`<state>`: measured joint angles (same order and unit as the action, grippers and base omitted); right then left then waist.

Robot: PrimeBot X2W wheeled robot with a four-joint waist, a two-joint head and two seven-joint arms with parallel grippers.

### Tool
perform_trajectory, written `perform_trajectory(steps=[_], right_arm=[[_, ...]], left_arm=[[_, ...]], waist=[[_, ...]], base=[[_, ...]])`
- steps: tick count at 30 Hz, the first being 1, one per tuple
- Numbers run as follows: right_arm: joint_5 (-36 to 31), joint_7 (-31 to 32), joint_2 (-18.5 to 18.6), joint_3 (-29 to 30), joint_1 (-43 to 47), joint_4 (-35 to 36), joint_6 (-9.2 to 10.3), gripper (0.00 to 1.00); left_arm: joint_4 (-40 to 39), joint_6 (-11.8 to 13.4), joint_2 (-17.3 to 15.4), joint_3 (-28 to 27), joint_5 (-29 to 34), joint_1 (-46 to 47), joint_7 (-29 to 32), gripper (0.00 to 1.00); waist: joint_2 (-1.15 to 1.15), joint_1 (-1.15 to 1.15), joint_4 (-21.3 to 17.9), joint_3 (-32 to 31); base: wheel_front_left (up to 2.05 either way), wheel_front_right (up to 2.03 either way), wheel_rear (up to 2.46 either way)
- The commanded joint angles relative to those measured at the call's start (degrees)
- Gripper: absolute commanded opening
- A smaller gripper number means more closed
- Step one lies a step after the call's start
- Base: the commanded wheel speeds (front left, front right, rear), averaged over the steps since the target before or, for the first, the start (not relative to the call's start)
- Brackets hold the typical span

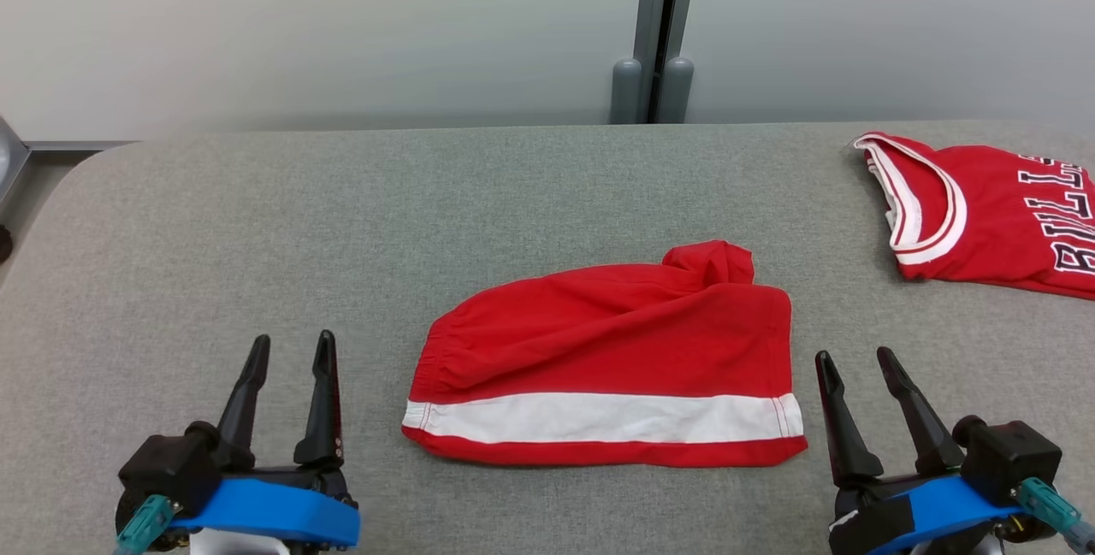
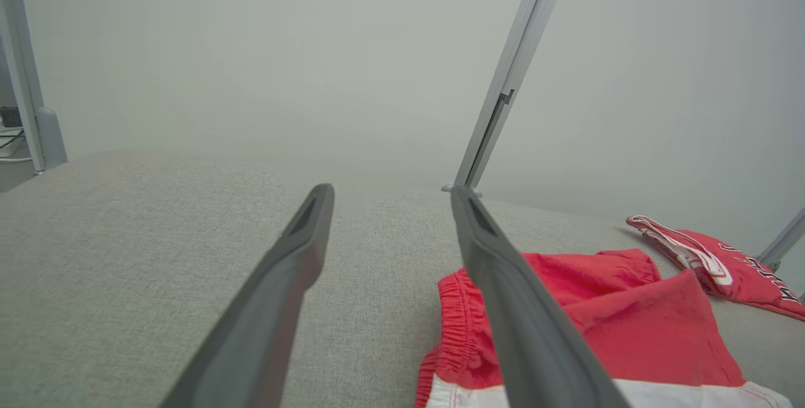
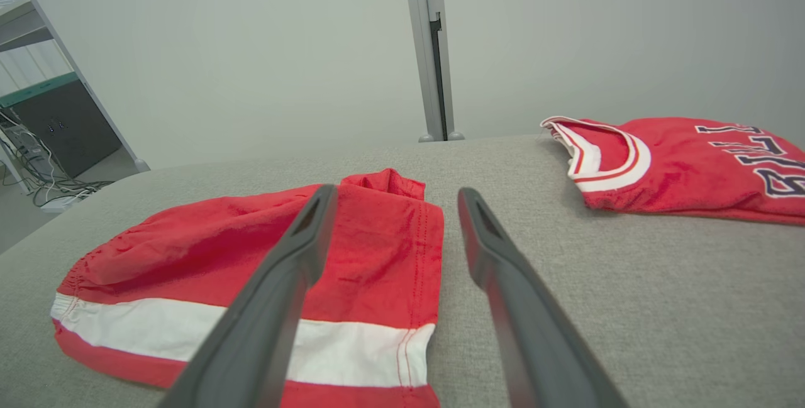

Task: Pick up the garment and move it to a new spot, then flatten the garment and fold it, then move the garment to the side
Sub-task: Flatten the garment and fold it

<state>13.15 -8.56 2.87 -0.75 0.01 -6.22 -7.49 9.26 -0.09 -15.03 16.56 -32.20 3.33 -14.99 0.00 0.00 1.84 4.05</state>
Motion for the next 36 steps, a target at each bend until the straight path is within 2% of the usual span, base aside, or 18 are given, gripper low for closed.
perform_trajectory(steps=[1, 8, 12, 24, 36], right_arm=[[-0.2, 0.1, 0.0, 0.0, 0.5, 0.2, 0.00, 1.00], [-0.1, 0.1, 0.0, 0.3, 0.7, -0.1, 0.00, 1.00], [0.0, -0.3, 0.0, 1.1, 1.2, -0.4, 0.00, 1.00], [-1.1, -0.1, 0.0, 3.6, 3.0, 0.6, 0.00, 1.00], [-0.9, 1.3, 0.0, 3.8, 3.7, 1.9, 0.00, 1.00]], left_arm=[[-0.5, -0.6, 0.8, -1.7, 1.7, -0.6, -0.2, 1.00], [0.7, -3.0, 3.7, -6.7, 10.5, -3.0, -0.2, 1.00], [2.8, -3.8, 3.8, -7.8, 13.5, -4.1, -0.2, 1.00], [5.8, -5.4, 4.0, -11.0, 14.6, -6.4, -0.3, 1.00], [8.2, -6.1, 4.4, -10.6, 14.9, -5.9, -0.2, 1.00]], waist=[[0.00, 0.00, -0.1, -0.2], [0.00, 0.00, -0.4, -0.9], [0.00, 0.00, -0.8, -1.6], [0.00, 0.00, -2.1, -3.4], [0.00, 0.00, -2.1, -3.7]], base=[[0.00, 0.00, 0.00], [0.00, 0.00, 0.00], [0.00, 0.00, 0.00], [0.00, 0.00, 0.00], [0.00, 0.00, 0.00]])
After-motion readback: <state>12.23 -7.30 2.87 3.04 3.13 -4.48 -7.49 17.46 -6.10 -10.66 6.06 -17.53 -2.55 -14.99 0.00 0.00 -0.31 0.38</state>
